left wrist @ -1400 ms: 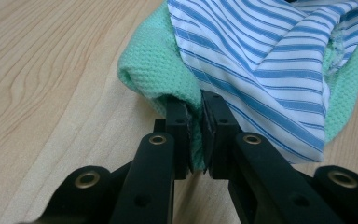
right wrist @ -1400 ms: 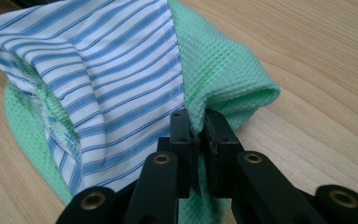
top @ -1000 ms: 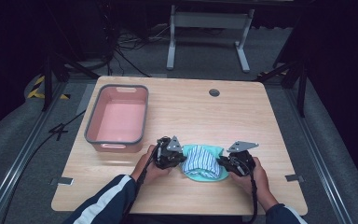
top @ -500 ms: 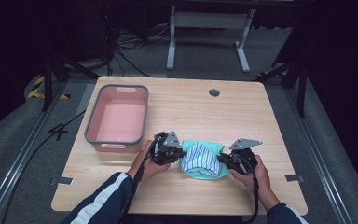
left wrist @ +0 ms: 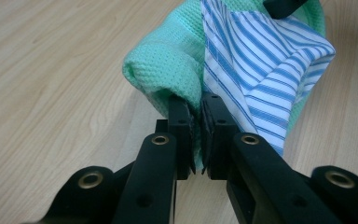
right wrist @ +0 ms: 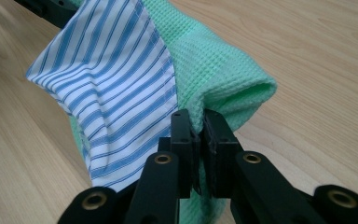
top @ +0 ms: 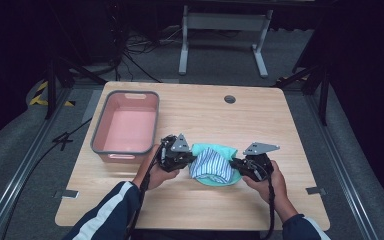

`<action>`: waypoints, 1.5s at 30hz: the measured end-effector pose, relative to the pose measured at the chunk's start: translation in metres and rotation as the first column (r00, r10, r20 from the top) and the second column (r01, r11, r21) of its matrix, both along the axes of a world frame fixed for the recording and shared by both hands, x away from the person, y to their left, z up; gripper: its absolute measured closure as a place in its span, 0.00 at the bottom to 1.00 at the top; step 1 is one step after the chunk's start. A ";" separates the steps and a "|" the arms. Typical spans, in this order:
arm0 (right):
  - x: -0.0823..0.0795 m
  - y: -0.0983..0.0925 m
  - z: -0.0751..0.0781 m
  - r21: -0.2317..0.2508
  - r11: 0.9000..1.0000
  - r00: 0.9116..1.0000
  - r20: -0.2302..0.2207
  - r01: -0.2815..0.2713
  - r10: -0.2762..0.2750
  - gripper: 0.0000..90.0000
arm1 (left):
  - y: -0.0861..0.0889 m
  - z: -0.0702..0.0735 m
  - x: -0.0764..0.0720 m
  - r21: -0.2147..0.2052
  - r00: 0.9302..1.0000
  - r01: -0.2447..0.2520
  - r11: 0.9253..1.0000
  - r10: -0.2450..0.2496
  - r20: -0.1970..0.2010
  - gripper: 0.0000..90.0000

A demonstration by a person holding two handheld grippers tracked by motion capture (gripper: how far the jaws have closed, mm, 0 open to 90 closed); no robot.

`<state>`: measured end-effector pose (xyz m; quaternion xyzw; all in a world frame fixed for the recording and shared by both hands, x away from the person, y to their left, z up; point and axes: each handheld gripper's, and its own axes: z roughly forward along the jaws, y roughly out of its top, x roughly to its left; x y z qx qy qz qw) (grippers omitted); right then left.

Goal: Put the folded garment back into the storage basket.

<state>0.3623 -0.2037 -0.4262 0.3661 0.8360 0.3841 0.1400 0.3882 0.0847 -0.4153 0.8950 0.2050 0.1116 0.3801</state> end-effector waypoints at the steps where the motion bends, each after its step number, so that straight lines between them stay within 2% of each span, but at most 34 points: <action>1: 0.000 0.001 0.001 0.004 1.000 1.000 -0.001 -0.001 0.001 0.93 | 0.002 0.001 0.000 -0.004 1.000 -0.006 1.000 0.006 0.001 0.93; 3: 0.001 0.003 0.003 0.006 1.000 1.000 0.006 -0.006 0.006 0.93 | 0.004 0.003 0.000 -0.012 1.000 -0.015 1.000 0.015 0.003 0.93; 9: 0.005 0.010 0.008 0.008 1.000 1.000 0.014 -0.019 0.019 0.93 | 0.008 0.007 0.001 0.005 0.999 -0.029 1.000 0.029 0.027 0.93; 12: 0.006 0.013 0.011 0.018 1.000 1.000 0.013 -0.019 0.019 0.93 | 0.010 0.008 0.001 0.006 0.999 -0.034 0.999 0.034 0.026 0.93; 16: 0.006 0.016 0.013 -0.003 1.000 0.999 0.036 -0.020 0.020 0.93 | 0.013 0.010 0.002 0.007 0.999 -0.038 0.999 0.038 0.032 0.93; 21: 0.007 0.020 0.016 -0.001 1.000 0.999 0.036 -0.025 0.025 0.93 | 0.016 0.013 0.003 -0.004 0.998 -0.054 0.999 0.054 0.026 0.93; 22: 0.007 0.022 0.017 -0.001 1.000 0.999 0.038 -0.025 0.025 0.93 | 0.017 0.015 0.004 -0.011 0.998 -0.058 0.998 0.058 0.021 0.93; 35: 0.014 0.032 0.036 0.000 1.000 0.997 0.066 -0.027 0.027 0.93 | 0.024 0.037 0.006 -0.008 0.995 -0.071 0.997 0.071 0.068 0.93; 45: 0.022 0.049 0.051 0.010 0.999 0.994 0.095 -0.049 0.048 0.93 | 0.045 0.054 0.007 -0.019 0.991 -0.094 0.995 0.096 0.094 0.93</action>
